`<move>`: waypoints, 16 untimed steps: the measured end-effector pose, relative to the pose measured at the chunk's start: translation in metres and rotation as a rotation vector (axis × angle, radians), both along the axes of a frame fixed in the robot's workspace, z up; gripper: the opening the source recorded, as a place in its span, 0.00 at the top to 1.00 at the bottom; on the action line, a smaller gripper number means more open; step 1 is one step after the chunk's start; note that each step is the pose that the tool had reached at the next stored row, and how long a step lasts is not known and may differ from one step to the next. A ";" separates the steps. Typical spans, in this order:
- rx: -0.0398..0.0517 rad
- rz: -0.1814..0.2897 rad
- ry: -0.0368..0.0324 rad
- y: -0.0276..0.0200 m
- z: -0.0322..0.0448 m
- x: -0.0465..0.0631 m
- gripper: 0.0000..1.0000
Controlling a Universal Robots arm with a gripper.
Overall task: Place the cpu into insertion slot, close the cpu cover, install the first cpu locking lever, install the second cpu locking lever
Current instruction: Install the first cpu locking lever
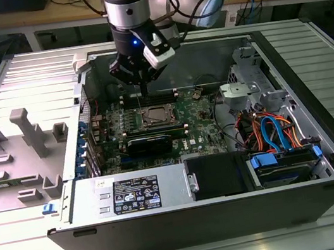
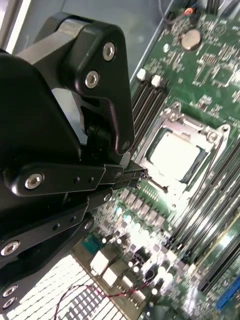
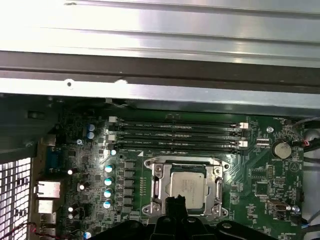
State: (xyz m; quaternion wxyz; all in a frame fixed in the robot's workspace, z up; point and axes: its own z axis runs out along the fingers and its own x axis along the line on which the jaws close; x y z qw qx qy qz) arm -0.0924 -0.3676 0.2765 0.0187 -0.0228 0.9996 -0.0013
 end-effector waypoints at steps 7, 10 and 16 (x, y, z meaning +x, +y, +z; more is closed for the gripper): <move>0.0033 0.001 -0.0002 0.0007 -0.0007 -0.026 0.89; 0.0029 0.001 0.0003 0.0041 -0.0021 -0.028 0.89; 0.0038 0.001 0.0010 0.0167 -0.0091 -0.028 0.89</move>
